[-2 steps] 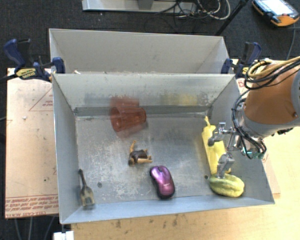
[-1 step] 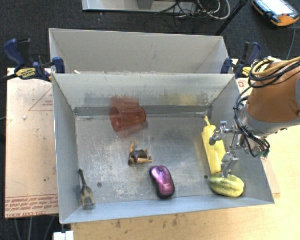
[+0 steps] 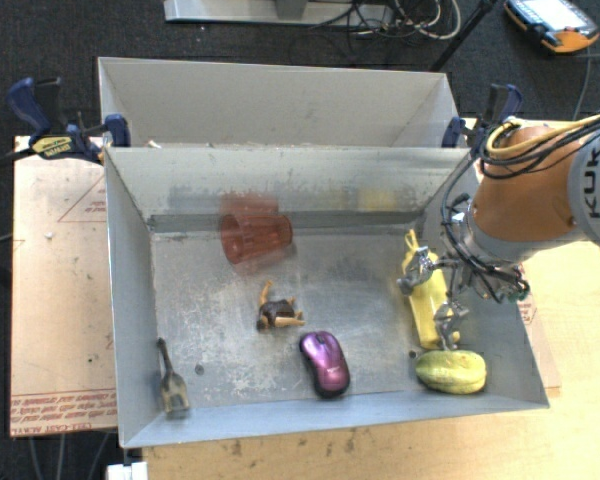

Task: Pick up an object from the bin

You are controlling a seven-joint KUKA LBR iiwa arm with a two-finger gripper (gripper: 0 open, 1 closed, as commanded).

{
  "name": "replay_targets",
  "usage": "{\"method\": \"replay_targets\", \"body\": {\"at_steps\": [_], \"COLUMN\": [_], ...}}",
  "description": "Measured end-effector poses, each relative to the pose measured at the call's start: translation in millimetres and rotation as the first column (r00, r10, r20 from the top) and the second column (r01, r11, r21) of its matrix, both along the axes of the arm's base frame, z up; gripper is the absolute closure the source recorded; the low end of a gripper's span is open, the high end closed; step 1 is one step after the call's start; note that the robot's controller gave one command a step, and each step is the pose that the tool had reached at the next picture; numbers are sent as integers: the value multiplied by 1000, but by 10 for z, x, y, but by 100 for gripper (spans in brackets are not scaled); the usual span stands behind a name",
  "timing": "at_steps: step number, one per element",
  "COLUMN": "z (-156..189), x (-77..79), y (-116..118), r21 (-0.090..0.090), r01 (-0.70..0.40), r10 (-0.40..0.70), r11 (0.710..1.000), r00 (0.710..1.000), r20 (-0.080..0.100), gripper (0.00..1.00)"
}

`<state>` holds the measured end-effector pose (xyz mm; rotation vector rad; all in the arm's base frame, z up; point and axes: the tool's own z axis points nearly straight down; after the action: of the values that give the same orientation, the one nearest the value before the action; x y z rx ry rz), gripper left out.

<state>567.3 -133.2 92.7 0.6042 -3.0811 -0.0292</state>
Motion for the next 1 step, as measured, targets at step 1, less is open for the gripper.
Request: {"method": "replay_targets", "body": {"at_steps": [1], "z": [-1], "x": [0], "y": [1], "r21": [0], "r01": [0], "r10": [0], "r11": [1000], "r00": [1000], "r20": [0], "gripper": [100]}}
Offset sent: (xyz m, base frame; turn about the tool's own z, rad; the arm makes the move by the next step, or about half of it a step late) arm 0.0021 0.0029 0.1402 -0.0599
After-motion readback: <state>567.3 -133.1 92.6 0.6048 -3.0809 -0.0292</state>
